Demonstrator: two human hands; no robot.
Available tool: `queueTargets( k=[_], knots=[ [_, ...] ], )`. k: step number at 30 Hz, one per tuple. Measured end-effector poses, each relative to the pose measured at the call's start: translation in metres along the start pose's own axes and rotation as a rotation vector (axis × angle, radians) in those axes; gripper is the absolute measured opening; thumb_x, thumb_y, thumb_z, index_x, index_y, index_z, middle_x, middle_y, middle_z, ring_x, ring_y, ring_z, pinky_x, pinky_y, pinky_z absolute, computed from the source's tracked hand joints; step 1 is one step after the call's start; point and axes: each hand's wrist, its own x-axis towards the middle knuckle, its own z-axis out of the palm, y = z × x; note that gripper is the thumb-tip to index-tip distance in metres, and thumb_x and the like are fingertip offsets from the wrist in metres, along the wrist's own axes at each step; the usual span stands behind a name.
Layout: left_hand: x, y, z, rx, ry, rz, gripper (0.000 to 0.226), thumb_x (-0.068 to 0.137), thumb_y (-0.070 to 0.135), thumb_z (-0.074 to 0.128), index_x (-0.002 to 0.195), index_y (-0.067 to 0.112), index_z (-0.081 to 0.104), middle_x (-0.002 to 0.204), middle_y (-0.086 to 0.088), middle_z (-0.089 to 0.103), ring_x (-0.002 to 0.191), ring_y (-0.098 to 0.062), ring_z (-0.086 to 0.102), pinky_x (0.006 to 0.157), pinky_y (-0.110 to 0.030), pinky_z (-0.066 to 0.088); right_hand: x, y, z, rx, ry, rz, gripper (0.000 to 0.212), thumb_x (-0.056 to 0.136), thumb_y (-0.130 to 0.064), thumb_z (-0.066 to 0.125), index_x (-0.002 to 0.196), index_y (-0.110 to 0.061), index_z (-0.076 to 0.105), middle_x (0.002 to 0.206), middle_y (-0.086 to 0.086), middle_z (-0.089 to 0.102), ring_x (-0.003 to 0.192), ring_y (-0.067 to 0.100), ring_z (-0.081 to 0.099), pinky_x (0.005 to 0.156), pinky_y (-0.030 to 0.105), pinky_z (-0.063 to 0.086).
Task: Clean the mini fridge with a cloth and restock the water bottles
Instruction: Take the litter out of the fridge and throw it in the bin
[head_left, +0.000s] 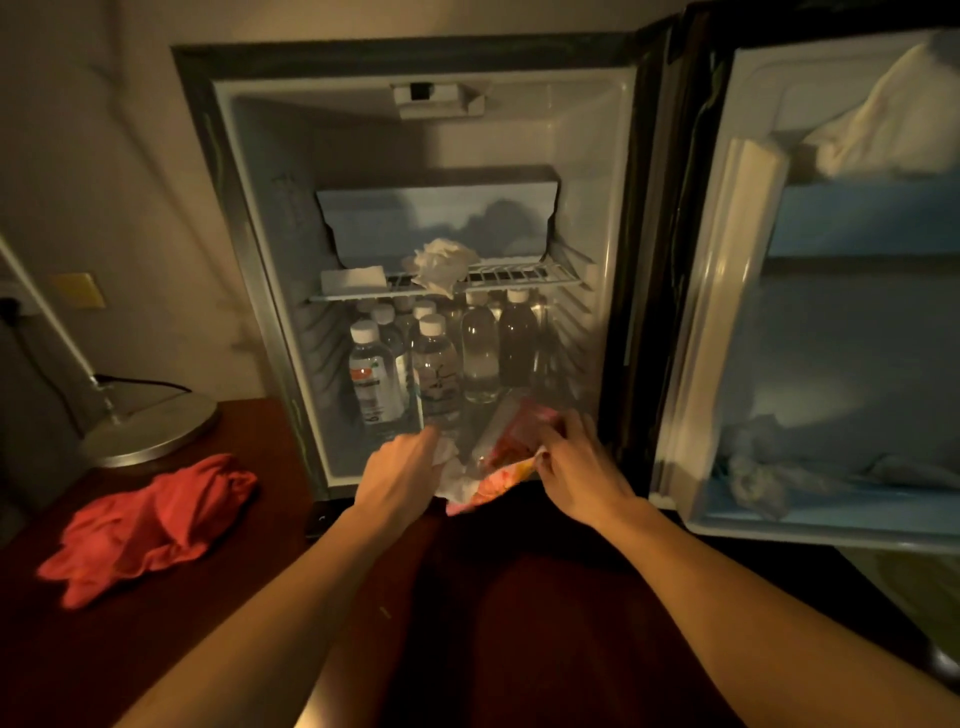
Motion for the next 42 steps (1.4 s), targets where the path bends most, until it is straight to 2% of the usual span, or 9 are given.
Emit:
queueTargets(
  k=[5, 9, 12, 19, 23, 28, 31, 34, 42],
  knots=[
    [-0.016, 0.001, -0.010, -0.046, 0.022, 0.018, 0.036, 0.093, 0.014, 0.051, 0.123, 0.018, 0.032, 0.101, -0.015, 0.067, 0.084, -0.041, 0.060, 0.064, -0.039, 0.042, -0.014, -0.010, -0.014, -0.030, 0.049, 0.017, 0.037, 0.096, -0.033, 0.049, 0.126, -0.012, 0.052, 0.137, 0.010, 0.041, 0.132, 0.029, 0.032, 0.099, 0.044, 0.047],
    [-0.033, 0.011, -0.021, -0.136, 0.020, 0.053, 0.024, 0.095, 0.034, 0.051, 0.109, 0.022, 0.036, 0.098, -0.007, 0.067, 0.079, -0.035, 0.061, 0.064, -0.040, 0.044, -0.033, -0.013, -0.027, -0.090, 0.149, -0.139, 0.023, 0.093, -0.038, 0.055, 0.089, -0.016, 0.056, 0.099, 0.004, 0.059, 0.103, 0.026, 0.050, 0.073, 0.040, 0.051],
    [-0.048, 0.021, -0.027, -0.136, 0.034, 0.107, 0.019, 0.094, 0.043, 0.051, 0.095, 0.024, 0.046, 0.095, -0.002, 0.061, 0.086, -0.033, 0.062, 0.065, -0.037, 0.042, -0.052, -0.015, -0.041, -0.125, 0.201, -0.176, 0.022, 0.088, -0.035, 0.062, 0.077, -0.018, 0.054, 0.083, 0.000, 0.061, 0.089, 0.026, 0.053, 0.072, 0.036, 0.041],
    [-0.077, 0.069, -0.040, -0.191, 0.055, 0.137, 0.032, 0.094, 0.030, 0.048, 0.064, 0.019, 0.046, 0.074, -0.001, 0.050, 0.069, -0.028, 0.056, 0.058, -0.034, 0.035, -0.119, -0.010, -0.095, -0.136, 0.158, -0.064, 0.020, 0.095, -0.035, 0.053, 0.102, -0.017, 0.053, 0.093, 0.004, 0.055, 0.091, 0.023, 0.046, 0.074, 0.034, 0.028],
    [-0.096, 0.120, -0.036, -0.184, 0.030, 0.275, 0.045, 0.095, 0.042, 0.042, 0.062, 0.013, 0.050, 0.068, -0.008, 0.055, 0.069, -0.035, 0.060, 0.055, -0.035, 0.034, -0.174, 0.015, -0.120, -0.094, 0.204, 0.077, 0.017, 0.088, -0.033, 0.058, 0.091, -0.020, 0.048, 0.088, 0.012, 0.061, 0.088, 0.033, 0.055, 0.077, 0.039, 0.034],
    [-0.122, 0.208, -0.019, -0.151, -0.005, 0.516, 0.062, 0.093, 0.057, 0.024, 0.069, 0.012, 0.060, 0.078, -0.011, 0.066, 0.081, -0.037, 0.064, 0.061, -0.038, 0.043, -0.264, 0.056, -0.155, -0.110, 0.302, 0.242, 0.026, 0.082, -0.023, 0.065, 0.074, -0.022, 0.040, 0.060, 0.012, 0.059, 0.060, 0.039, 0.060, 0.058, 0.031, 0.028],
    [-0.143, 0.263, 0.003, -0.163, -0.045, 0.704, 0.045, 0.097, 0.042, 0.026, 0.087, 0.017, 0.062, 0.097, -0.012, 0.067, 0.092, -0.038, 0.063, 0.069, -0.043, 0.049, -0.317, 0.081, -0.173, -0.122, 0.247, 0.381, 0.025, 0.088, -0.029, 0.057, 0.075, -0.022, 0.037, 0.067, 0.012, 0.060, 0.067, 0.037, 0.060, 0.056, 0.033, 0.029],
    [-0.165, 0.320, 0.030, -0.207, -0.147, 0.651, 0.031, 0.102, 0.035, 0.033, 0.093, 0.015, 0.056, 0.100, -0.008, 0.063, 0.094, -0.034, 0.061, 0.076, -0.042, 0.047, -0.366, 0.109, -0.185, -0.146, 0.234, 0.487, 0.021, 0.090, -0.036, 0.054, 0.084, -0.017, 0.050, 0.075, 0.010, 0.061, 0.071, 0.032, 0.059, 0.060, 0.037, 0.043],
    [-0.218, 0.422, 0.118, -0.361, -0.368, 0.778, 0.014, 0.103, 0.036, 0.035, 0.103, 0.022, 0.039, 0.108, -0.003, 0.055, 0.090, -0.031, 0.061, 0.076, -0.048, 0.050, -0.482, 0.189, -0.176, -0.183, 0.206, 0.760, 0.017, 0.095, -0.032, 0.050, 0.103, -0.019, 0.055, 0.082, 0.006, 0.066, 0.073, 0.027, 0.062, 0.055, 0.030, 0.035]
  ],
)
